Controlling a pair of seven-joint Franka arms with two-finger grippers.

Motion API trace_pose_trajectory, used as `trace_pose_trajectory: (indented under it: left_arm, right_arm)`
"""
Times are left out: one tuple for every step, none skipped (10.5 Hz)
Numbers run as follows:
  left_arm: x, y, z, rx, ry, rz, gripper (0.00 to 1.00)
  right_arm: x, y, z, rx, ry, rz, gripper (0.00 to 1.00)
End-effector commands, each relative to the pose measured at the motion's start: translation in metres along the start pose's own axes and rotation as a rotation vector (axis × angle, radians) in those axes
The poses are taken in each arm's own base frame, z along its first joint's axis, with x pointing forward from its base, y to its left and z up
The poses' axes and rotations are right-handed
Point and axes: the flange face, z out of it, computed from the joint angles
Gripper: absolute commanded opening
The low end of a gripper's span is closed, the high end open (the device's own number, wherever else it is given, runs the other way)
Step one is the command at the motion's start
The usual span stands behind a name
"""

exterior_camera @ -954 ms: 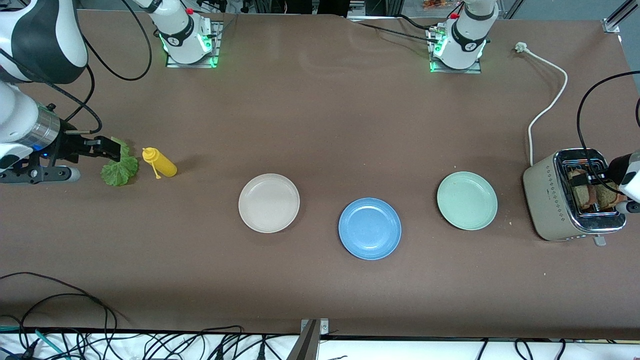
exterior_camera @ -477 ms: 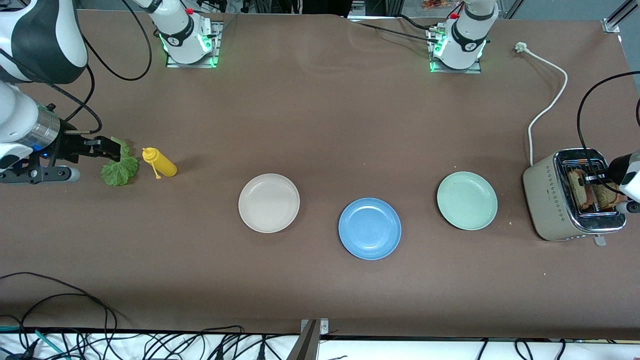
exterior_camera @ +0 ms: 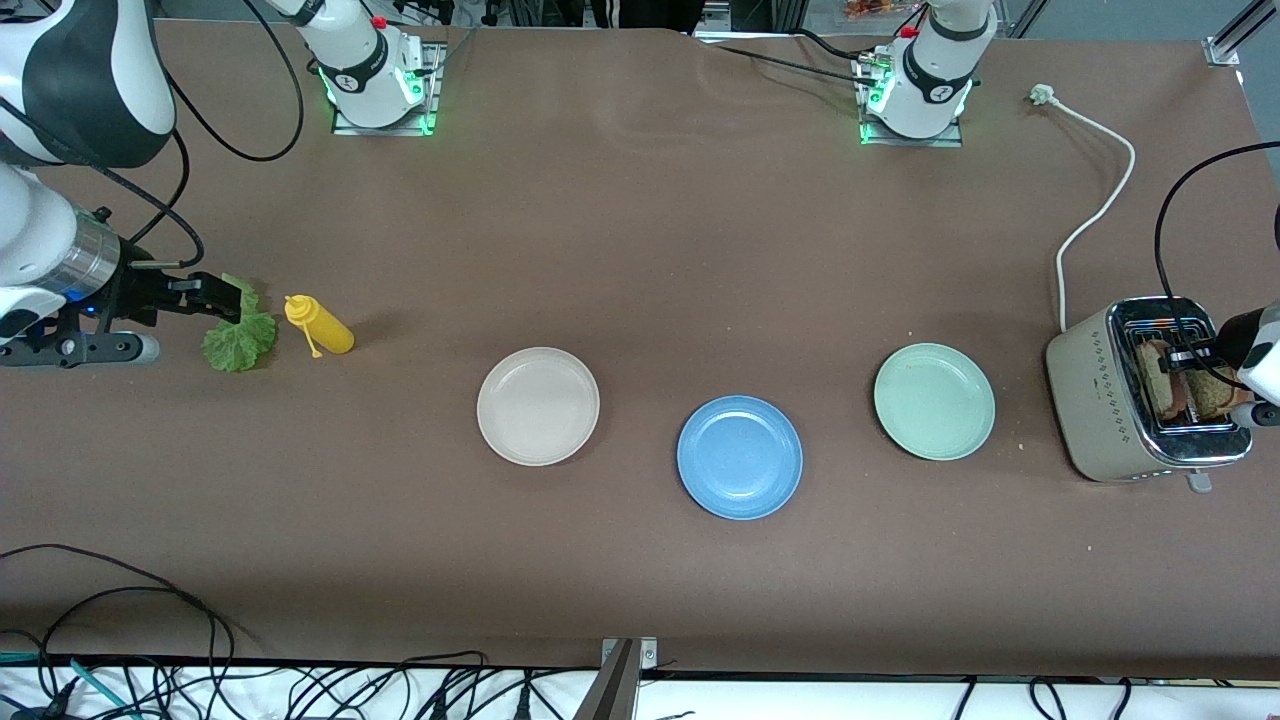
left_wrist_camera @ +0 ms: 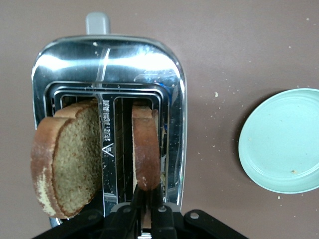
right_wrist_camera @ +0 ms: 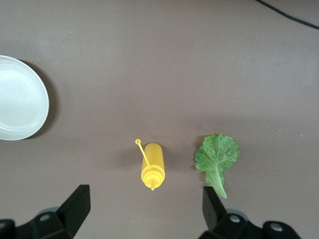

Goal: Make sandwich in blue plate with both arms
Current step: 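Grasp the bread slice with the left gripper and lift it out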

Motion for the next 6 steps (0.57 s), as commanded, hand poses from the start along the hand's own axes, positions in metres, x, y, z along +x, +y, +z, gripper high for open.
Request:
trace_pose_trajectory:
  left_arm:
    - [0.004, 0.022, -0.043, 0.022, 0.070, 0.086, 0.00]
    - [0.000, 0.032, -0.058, 0.028, 0.082, 0.109, 0.00]
    - [-0.007, 0.038, -0.071, 0.035, 0.084, 0.125, 0.00]
    - [-0.014, 0.034, -0.084, 0.042, 0.088, 0.159, 0.00]
    - [-0.023, 0.026, -0.105, 0.053, 0.108, 0.181, 0.00]
    - [-0.028, 0.027, -0.118, 0.058, 0.099, 0.183, 0.00]
  right_arm:
    - [0.003, 0.002, -0.005, 0.011, 0.007, 0.016, 1.00]
    - [0.003, 0.002, -0.005, 0.011, 0.007, 0.016, 1.00]
    - [0.003, 0.002, -0.005, 0.011, 0.007, 0.016, 1.00]
    - [0.003, 0.002, -0.005, 0.011, 0.007, 0.016, 1.00]
    - [0.003, 0.002, -0.005, 0.011, 0.007, 0.016, 1.00]
    - [0.003, 0.002, -0.005, 0.011, 0.007, 0.016, 1.00]
